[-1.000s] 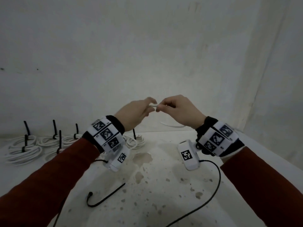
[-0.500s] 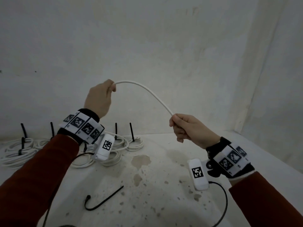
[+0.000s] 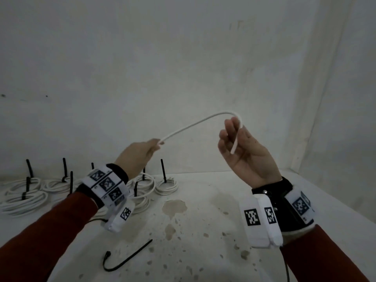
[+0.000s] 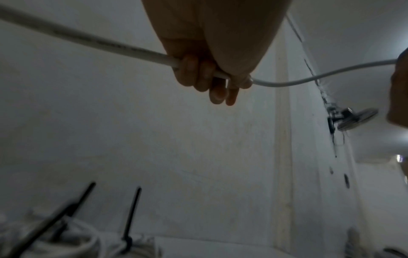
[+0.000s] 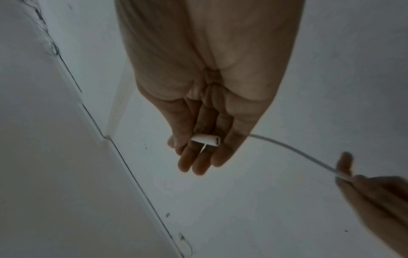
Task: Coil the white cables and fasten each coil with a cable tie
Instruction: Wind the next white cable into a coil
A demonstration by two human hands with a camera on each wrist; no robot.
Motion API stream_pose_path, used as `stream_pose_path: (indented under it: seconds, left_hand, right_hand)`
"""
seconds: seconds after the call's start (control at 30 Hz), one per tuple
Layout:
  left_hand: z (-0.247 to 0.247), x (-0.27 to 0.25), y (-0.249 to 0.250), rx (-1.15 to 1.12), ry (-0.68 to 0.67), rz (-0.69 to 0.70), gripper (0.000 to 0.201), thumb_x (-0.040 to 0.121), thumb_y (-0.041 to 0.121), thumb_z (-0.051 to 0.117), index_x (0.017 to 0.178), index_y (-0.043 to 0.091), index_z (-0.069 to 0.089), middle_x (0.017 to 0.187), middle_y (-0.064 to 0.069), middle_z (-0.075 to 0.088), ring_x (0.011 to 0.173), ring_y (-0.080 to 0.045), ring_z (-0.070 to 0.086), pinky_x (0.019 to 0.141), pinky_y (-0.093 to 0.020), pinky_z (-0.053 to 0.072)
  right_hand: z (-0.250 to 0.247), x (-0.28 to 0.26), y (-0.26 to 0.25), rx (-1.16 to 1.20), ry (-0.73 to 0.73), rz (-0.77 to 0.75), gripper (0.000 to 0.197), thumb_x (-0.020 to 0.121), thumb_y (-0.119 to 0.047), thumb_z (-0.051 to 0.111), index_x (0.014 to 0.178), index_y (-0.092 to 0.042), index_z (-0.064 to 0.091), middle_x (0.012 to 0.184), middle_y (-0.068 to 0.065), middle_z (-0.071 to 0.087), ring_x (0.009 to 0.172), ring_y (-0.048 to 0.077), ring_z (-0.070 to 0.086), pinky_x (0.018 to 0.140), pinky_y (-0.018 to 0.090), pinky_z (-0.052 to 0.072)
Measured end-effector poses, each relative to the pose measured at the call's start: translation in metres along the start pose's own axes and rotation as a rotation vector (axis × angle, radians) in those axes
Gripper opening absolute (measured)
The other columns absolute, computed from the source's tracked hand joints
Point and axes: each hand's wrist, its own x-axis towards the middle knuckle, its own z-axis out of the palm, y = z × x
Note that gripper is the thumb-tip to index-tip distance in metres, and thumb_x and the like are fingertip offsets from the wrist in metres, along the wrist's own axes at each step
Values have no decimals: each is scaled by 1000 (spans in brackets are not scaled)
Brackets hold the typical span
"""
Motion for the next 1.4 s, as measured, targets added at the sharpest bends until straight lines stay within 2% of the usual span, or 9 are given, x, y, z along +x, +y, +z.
stream_pose_path:
  seconds: [0.2, 0.37, 0.5, 0.63, 0.8, 0.93, 1.03, 1.3, 1.4]
  left_hand:
    - [13, -26, 5, -167, 37, -29, 16, 99, 21, 42, 90, 16, 54, 66, 3, 56, 55, -9, 49, 56, -17, 38]
    - [16, -31, 23, 212, -87, 289, 15, 82, 10, 61, 86, 22, 52, 63, 8, 52, 53, -16, 49, 49, -24, 35]
    - [6, -29, 36, 325, -71, 513, 19, 64, 12, 65, 81, 21, 61, 62, 8, 58, 51, -15, 54, 44, -20, 37]
    - [-3, -29, 40, 408, -25, 596, 17, 67, 15, 69, 80, 23, 61, 63, 10, 59, 53, -14, 53, 49, -22, 35]
    - [-8, -29, 32, 387, -3, 614, 53, 58, 5, 85, 90, 26, 48, 68, 9, 59, 61, -14, 47, 57, -24, 26]
    - [-12, -20, 36, 346, 62, 635, 6, 89, 22, 49, 93, 24, 45, 68, 5, 59, 66, -13, 38, 59, -26, 25]
    - [-17, -12, 40, 161, 112, 530, 30, 100, 38, 29, 102, 20, 52, 79, 1, 60, 67, -14, 49, 62, -25, 34]
    - [-28, -1, 46, -249, -20, 458, 43, 100, 43, 28, 134, 27, 47, 136, 11, 45, 121, -3, 46, 100, -14, 34]
    - [-28, 1, 48, -207, -31, 496, 39, 99, 45, 26, 129, 32, 48, 133, 15, 51, 112, -3, 49, 96, -14, 33]
  right_hand:
    - [8, 20, -8, 83, 175, -309, 22, 82, -10, 53, 83, -11, 75, 96, 4, 74, 90, 15, 71, 76, 24, 56]
    - [1, 45, 23, -656, 228, -462, 15, 89, 4, 59, 93, -7, 67, 86, 0, 75, 84, 14, 71, 77, 24, 54]
    - [-11, 50, 40, -1621, -87, -563, 9, 88, -8, 63, 92, -9, 71, 88, -1, 75, 80, 9, 68, 74, 18, 51]
    - [-17, 43, 42, -2146, -494, -183, 26, 90, -3, 52, 110, -18, 60, 103, -7, 70, 90, 19, 65, 72, 30, 49]
    - [-16, 30, 36, -1945, -484, 176, 24, 101, -14, 38, 118, -16, 56, 94, -6, 63, 80, 14, 59, 75, 30, 44]
    - [-12, 23, 33, -1841, -430, 111, 34, 103, -33, 32, 108, -19, 63, 69, -14, 48, 66, 6, 47, 68, 30, 37]
    - [-5, 20, 35, -1747, -401, 7, 53, 96, -51, 22, 99, -24, 67, 58, -8, 42, 57, 6, 45, 62, 27, 35]
    - [2, 24, 25, -1100, -429, 209, 28, 97, -24, 36, 81, -9, 53, 58, -2, 38, 53, 8, 34, 55, 17, 30]
    - [2, 25, 19, -1170, -508, 245, 28, 99, -22, 34, 81, -11, 52, 61, -1, 48, 56, 10, 39, 60, 20, 36]
